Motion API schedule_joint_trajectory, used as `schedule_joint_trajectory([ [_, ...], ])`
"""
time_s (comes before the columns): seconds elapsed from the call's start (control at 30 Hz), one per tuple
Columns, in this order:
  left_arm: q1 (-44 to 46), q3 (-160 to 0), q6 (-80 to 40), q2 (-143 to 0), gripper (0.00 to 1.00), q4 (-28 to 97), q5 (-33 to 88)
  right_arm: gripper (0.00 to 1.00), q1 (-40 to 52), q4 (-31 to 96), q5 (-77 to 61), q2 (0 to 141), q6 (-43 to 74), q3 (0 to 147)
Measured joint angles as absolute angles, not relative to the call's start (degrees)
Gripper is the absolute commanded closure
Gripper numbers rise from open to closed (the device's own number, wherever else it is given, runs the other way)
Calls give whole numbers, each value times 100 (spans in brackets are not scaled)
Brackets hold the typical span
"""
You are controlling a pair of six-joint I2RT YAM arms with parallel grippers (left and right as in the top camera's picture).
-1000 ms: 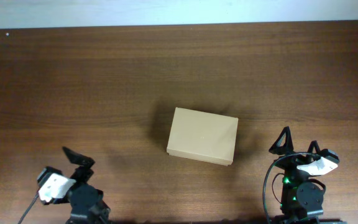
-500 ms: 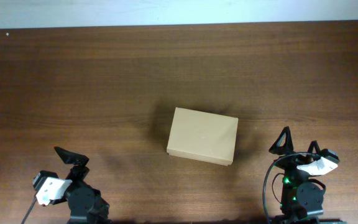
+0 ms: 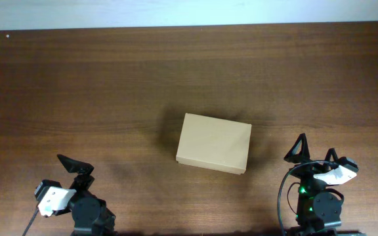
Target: Pack container
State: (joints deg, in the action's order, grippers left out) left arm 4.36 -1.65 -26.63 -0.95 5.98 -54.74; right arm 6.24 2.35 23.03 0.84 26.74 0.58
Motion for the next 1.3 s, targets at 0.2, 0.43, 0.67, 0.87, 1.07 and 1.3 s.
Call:
schedule_joint_trajectory([
  [0.2,436,-165,-2663,-95,1,598,-5476,1,624,233,2303,84,2679,58],
  [0.43,405,-123,-2663,-95,1,489,-5474,1,624,235,2303,84,2674,58],
  [0.67,75,-115,-2663,-95,1,486,-5474,1,624,235,2303,84,2676,58],
  [0.87,16,-115,-2663,-95,1,489,-5474,1,624,235,2303,84,2676,58],
  [1.07,16,-113,-2663,-95,1,486,-5474,1,624,235,2303,84,2674,58],
  [1.3,16,-110,-2663,-95,1,486,-5474,1,624,235,2303,84,2672,58],
])
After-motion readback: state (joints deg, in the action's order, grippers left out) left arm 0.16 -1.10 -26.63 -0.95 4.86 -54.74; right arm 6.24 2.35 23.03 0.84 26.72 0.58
